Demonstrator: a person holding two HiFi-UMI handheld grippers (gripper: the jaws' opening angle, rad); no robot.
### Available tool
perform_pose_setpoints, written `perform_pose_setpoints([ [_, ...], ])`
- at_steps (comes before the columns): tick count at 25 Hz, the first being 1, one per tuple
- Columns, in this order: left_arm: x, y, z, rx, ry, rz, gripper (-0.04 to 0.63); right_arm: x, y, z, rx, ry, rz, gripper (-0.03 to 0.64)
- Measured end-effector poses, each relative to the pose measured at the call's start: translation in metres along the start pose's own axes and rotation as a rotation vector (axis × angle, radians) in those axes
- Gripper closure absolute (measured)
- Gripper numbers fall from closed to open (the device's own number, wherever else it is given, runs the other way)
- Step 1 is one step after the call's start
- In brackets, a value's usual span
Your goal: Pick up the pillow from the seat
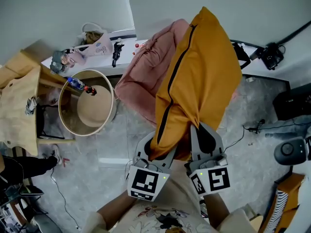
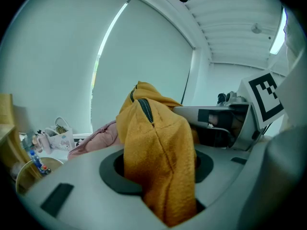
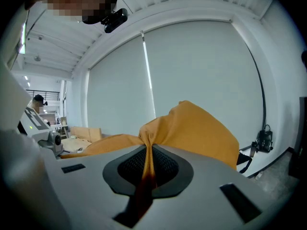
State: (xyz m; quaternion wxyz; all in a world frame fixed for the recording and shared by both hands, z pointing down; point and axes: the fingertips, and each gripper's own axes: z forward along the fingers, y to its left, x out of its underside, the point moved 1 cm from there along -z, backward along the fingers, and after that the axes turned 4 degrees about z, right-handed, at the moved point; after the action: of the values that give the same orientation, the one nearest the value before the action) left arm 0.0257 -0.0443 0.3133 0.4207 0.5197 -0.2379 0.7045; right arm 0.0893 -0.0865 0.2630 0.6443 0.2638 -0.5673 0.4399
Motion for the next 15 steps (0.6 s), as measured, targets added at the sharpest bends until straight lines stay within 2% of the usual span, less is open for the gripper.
perform_pose_setpoints([
  [15, -0.038, 0.002, -0.076, -0.015, -0.137, 0.051, 0.402, -0.049, 0.068, -0.040, -0.019, -0.149, -0.071, 0.581],
])
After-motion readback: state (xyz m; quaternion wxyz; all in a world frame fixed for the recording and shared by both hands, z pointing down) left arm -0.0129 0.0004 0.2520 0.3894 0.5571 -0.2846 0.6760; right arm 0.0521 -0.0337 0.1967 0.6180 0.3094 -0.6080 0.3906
